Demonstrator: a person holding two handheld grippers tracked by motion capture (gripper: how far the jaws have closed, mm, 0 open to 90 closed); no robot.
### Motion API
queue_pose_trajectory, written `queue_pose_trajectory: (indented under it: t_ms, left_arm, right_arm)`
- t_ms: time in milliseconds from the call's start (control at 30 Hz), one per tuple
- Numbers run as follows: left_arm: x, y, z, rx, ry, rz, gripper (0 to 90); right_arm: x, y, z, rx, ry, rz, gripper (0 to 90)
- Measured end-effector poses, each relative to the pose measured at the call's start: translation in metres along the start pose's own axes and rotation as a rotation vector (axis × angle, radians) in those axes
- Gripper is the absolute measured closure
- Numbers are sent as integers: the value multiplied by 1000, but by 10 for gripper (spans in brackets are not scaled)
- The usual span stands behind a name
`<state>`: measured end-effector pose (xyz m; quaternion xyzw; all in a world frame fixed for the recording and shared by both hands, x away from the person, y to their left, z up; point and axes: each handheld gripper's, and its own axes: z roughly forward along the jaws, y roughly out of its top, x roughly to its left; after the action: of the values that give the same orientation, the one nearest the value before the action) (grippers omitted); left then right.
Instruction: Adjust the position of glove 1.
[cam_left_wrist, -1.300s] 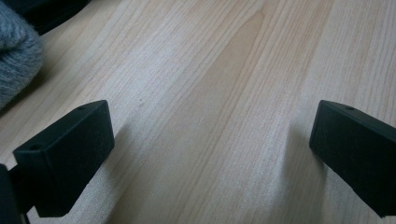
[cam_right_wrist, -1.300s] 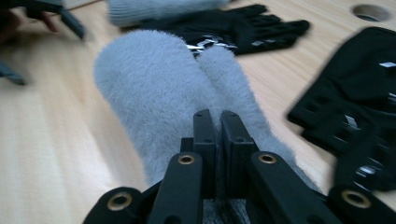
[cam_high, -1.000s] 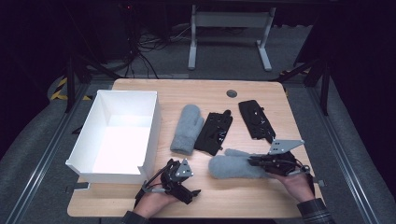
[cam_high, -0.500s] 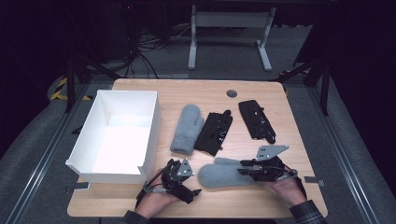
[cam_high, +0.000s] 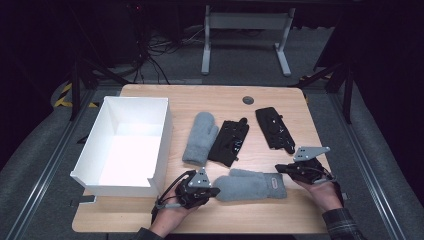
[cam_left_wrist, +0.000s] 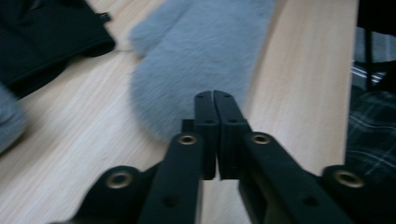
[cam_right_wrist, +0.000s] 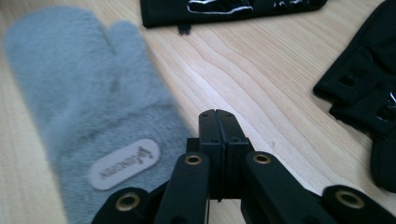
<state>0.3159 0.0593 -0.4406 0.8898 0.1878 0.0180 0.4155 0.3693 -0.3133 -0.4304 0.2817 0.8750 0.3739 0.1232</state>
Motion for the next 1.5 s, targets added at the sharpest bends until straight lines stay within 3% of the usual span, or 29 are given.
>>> queue_pose_trajectory:
  t_ms: [67,233,433,567,700,967,1500]
  left_arm:
    - [-2,2,5,16,-22,6,900]
    - [-7,4,18,65,-33,28,900]
    - [1,2,22,95,-1,10,894]
    - [5,2,20,89,12,-4,892]
    - [10,4,21,93,32,-28,892]
    - [15,13,28,100,51,-41,893]
    - [27,38,52,106,73,-65,892]
  right_arm:
    - [-2,-1,1,1,1,2,900]
    - [-9,-4,12,40,14,4,900]
    - [-2,-5,13,65,63,-31,900]
    - [5,-5,14,78,96,-60,900]
    - [18,-3,18,99,162,-99,900]
    - [35,1,25,129,245,-141,900]
    - [47,4,28,139,299,-174,900]
